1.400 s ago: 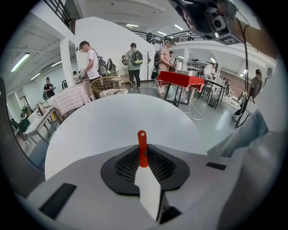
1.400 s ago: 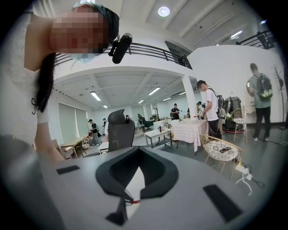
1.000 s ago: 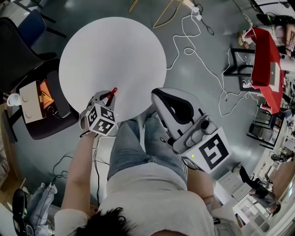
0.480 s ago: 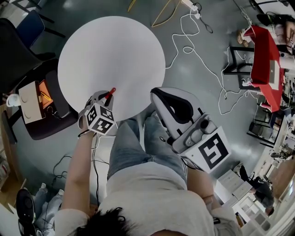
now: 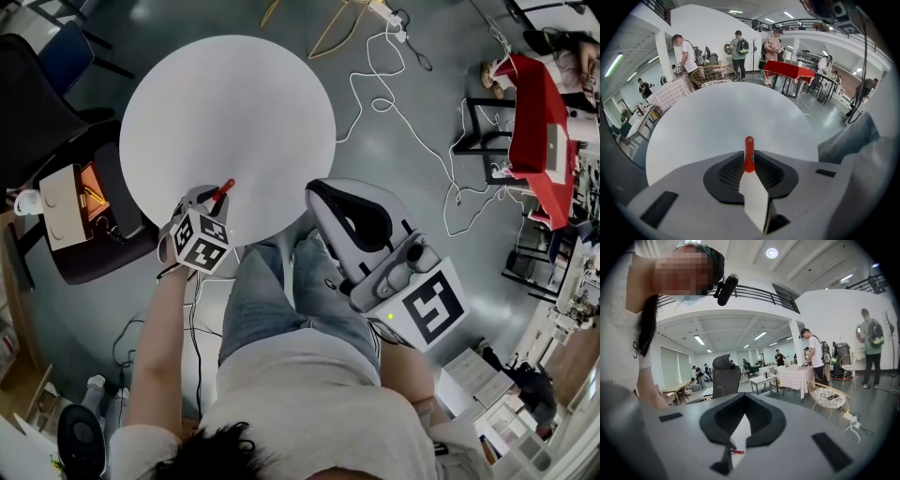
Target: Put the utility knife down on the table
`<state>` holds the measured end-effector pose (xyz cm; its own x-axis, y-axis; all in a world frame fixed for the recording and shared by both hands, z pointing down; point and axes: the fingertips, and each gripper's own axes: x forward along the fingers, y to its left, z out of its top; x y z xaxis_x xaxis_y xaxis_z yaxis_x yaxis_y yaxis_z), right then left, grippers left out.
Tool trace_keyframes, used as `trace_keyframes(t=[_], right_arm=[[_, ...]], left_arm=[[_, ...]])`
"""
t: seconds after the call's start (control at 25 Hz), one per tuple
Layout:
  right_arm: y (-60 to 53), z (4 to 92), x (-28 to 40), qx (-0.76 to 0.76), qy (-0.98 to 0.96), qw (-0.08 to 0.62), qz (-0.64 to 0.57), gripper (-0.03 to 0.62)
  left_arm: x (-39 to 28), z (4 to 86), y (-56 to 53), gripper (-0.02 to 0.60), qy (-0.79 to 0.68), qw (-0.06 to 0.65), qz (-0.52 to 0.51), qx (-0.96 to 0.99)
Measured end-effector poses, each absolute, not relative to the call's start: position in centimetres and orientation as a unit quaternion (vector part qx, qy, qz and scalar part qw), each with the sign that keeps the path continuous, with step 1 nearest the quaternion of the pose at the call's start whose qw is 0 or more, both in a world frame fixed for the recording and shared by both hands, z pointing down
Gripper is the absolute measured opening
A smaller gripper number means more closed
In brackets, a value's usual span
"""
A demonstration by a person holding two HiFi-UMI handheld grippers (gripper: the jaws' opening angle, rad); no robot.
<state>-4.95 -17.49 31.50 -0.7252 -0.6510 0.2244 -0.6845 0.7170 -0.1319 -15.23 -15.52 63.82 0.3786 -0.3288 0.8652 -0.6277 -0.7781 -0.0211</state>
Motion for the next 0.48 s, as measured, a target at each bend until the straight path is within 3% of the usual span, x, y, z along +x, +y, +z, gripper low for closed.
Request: trace_keyframes(t=[0.48], right_arm=[[-16.0,30.2,-5.1,0.341,-0.933,0.073,0.091,0.008]], left_arm=[[-15.6,60.9,-14.9,0.010,-0.328,0.162,0.442,0.819]])
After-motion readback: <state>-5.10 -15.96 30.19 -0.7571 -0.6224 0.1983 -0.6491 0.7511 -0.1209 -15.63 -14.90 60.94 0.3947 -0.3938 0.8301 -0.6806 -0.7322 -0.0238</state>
